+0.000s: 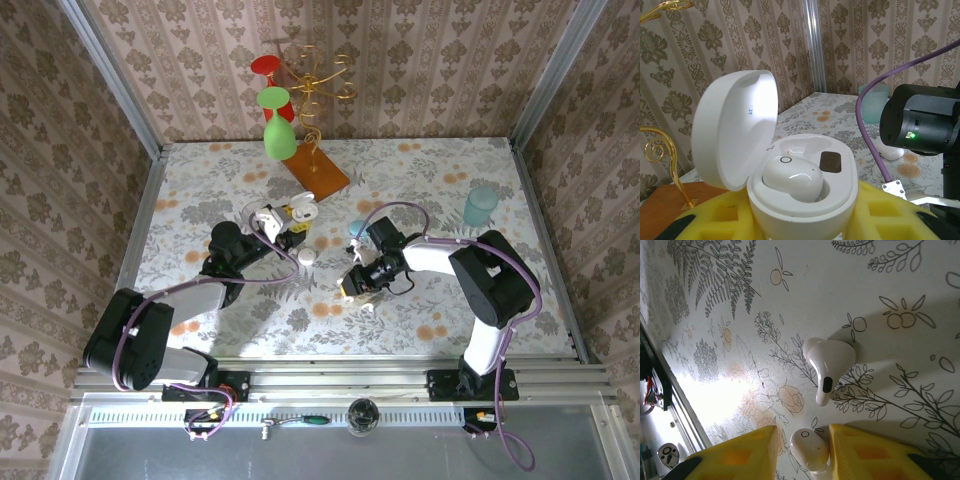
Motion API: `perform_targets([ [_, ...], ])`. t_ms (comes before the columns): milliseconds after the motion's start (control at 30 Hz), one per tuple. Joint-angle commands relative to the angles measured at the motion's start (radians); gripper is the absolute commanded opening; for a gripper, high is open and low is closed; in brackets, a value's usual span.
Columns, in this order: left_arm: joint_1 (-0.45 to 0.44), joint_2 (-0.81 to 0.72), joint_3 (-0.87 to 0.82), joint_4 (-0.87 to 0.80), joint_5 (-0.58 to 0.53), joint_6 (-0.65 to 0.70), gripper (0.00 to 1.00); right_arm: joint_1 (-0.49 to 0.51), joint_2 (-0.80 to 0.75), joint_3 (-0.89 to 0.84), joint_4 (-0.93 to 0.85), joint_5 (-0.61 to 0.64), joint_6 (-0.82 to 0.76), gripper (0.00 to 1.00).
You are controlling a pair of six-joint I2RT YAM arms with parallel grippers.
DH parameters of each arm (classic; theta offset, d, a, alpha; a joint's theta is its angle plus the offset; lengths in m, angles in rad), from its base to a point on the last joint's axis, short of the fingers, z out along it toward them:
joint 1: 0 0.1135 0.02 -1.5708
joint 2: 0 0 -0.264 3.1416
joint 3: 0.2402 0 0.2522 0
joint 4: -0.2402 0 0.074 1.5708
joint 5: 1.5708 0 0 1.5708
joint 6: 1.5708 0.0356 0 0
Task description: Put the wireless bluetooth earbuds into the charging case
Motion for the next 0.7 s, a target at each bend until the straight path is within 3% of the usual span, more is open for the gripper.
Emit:
perform_targets([
  [0, 0.000, -0.014, -0.006, 0.012, 0.015, 0.015, 0.29, 0.017, -0.014, -0.030, -0.086, -0.022, -0.038, 0.33],
  [500, -0.001, -0.004, -0.004, 0.020, 0.018, 0.016, 0.30, 0.036, -0.036, -0.030, -0.089, 0.035, -0.050, 0.25],
  [667, -0.001, 0.000, -0.008, 0.018, 0.025, 0.023, 0.29, 0.034, -0.123, -0.043, -0.064, 0.135, -0.026, 0.24],
])
